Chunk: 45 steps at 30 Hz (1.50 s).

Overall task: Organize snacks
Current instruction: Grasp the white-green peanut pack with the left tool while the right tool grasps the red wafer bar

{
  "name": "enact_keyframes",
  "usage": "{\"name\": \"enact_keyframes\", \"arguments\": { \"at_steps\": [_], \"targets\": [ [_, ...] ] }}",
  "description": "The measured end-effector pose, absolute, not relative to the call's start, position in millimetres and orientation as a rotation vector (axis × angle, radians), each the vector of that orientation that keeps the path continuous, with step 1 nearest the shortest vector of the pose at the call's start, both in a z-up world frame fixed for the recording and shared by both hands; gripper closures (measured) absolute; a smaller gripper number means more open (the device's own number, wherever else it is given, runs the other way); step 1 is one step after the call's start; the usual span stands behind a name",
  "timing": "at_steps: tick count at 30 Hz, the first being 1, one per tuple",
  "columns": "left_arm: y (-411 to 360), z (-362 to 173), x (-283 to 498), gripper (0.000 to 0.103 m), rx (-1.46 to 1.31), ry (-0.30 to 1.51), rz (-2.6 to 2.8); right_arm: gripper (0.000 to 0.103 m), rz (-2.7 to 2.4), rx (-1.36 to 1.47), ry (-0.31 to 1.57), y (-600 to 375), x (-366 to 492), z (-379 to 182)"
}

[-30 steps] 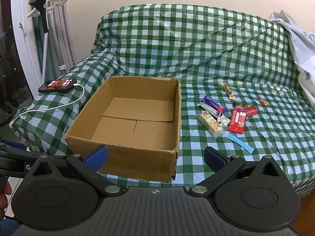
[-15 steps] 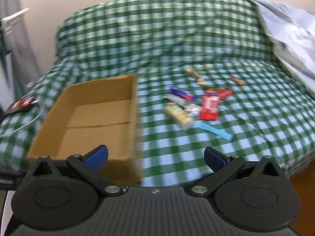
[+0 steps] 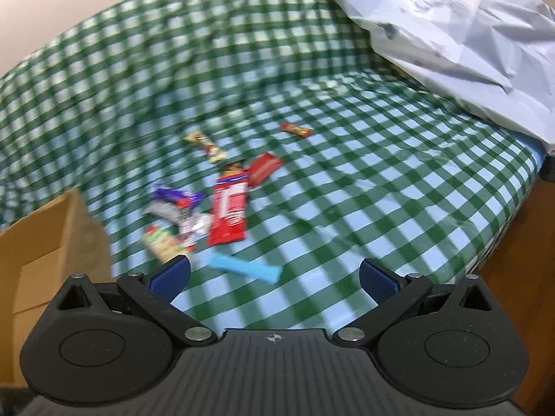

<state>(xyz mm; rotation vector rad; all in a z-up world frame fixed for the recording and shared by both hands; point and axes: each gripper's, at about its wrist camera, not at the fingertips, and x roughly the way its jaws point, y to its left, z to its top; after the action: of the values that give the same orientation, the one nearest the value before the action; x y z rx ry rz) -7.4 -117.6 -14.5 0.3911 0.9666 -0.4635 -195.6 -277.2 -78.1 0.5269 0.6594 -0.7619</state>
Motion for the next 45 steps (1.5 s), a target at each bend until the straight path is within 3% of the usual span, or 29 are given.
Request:
{"name": "enact_keyframes", "arguments": {
  "at_steps": [7, 11, 17, 21, 26, 27, 28, 29, 30, 31, 33, 37, 45],
  "targets": [
    [-267, -79, 47, 0.0, 0.505, 0.991, -0.523, 0.0, -0.637, 0.503, 0.748, -342, -138, -129],
    [-310, -132, 85, 0.0, 0.531, 1.06, -0.479, 0.0, -0.593, 0.531, 0.823, -370, -98, -166],
    [-313, -191, 127, 0.0, 0.574, 1.154, -0.378, 0.0, -0.505, 0.533, 0.846, -392, -47, -204],
    [-300, -205, 148, 0.0, 0.48, 1.217, -0.4, 0.0, -0.454, 0.494, 0.846, -400, -23, -222],
    [-300, -228, 150, 0.0, 0.561, 1.301, -0.404, 0.001, -0.441, 0.413, 0.792, -402, -5, -226],
    [-299, -231, 148, 0.001, 0.566, 1.305, -0.416, 0.005, -0.435, 0.408, 0.783, -403, -3, -226],
    [-296, -229, 146, 0.005, 0.543, 1.294, -0.418, 0.015, -0.418, 0.399, 0.769, -401, -3, -225],
    [-292, -226, 145, 0.022, 0.504, 1.295, -0.431, 0.022, -0.395, 0.387, 0.755, -398, -5, -224],
    [-288, -222, 145, 0.053, 0.447, 1.311, -0.451, 0.04, -0.368, 0.374, 0.743, -393, -8, -223],
    [-285, -218, 143, 0.059, 0.406, 1.322, -0.454, 0.065, -0.333, 0.366, 0.735, -389, -9, -222],
    [-283, -207, 139, 0.063, 0.395, 1.304, -0.457, 0.08, -0.318, 0.362, 0.729, -385, -14, -218],
    [-274, -174, 119, 0.063, 0.406, 1.201, -0.54, 0.094, -0.367, 0.34, 0.661, -377, -32, -189],
    [-233, -104, 77, 0.063, 0.297, 1.133, -0.642, 0.095, -0.459, 0.25, 0.588, -345, -70, -137]
  ]
}}
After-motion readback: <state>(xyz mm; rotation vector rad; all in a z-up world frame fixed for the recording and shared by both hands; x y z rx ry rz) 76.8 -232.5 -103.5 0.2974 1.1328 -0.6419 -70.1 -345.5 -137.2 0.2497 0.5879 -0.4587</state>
